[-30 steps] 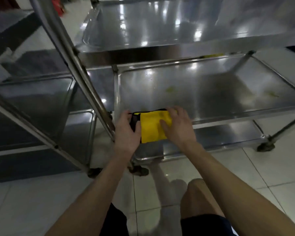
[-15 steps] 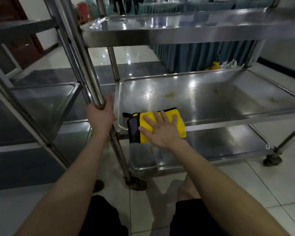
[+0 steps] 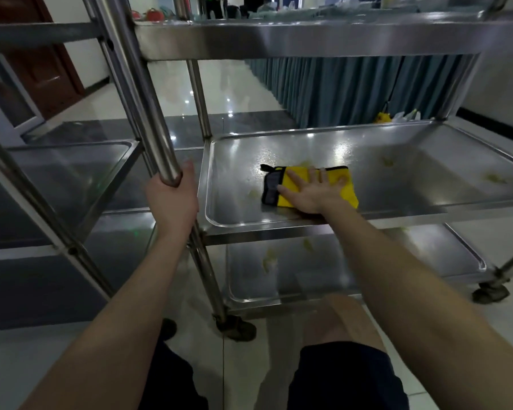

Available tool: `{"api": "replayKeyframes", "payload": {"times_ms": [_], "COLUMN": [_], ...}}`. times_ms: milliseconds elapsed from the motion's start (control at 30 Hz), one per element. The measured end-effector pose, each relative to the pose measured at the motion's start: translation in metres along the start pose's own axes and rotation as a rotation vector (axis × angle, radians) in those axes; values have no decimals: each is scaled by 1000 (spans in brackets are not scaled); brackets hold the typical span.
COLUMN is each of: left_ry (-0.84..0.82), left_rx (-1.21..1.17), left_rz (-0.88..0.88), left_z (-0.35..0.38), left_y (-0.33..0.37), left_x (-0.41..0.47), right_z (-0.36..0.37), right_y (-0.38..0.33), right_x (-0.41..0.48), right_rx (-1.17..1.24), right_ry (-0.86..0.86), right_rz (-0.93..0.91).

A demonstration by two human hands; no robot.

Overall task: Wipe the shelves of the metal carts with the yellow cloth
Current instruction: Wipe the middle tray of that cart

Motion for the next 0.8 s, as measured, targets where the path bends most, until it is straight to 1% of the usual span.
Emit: {"api": "replayKeyframes", "payload": {"times_ms": [167,267,333,433,533,633,800], "left_ry": [37,26,22,3,-17,-44,4], "left_rx": [-9,-8,-7,4,18,31,12], "left_rz": [-15,-30,-28,-32,-35,-22,30], "left_z": [-1,-2,-3,-2,-1,1,-1], "left_y": [-1,2,6,11,13,14,8], "left_x": [-3,-3,-3,-5,-6,-6,-1], "right_z": [9,20,24,27,21,15,2], "right_y": [-111,-146,-153,-134,-89,-35,39], "right_x": [-4,-32,-50,-63,-58,-41,10], "right_rx": [-28,-41,-43,-19,-26,-26,-1], "right_ry": [-31,-2,14,-28,-49,-53,-48], "right_rz": [-125,-213,-256,-295,-299,-234,-97]}}
Point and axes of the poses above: each hand's wrist, its own x-axis towards the middle knuckle, its own z-axis out of the palm, y = z × x, the point moved 10 cm from there along x, towards the middle knuckle, and after that the axes turned 11 degrees about z, right-handed, at the moved point
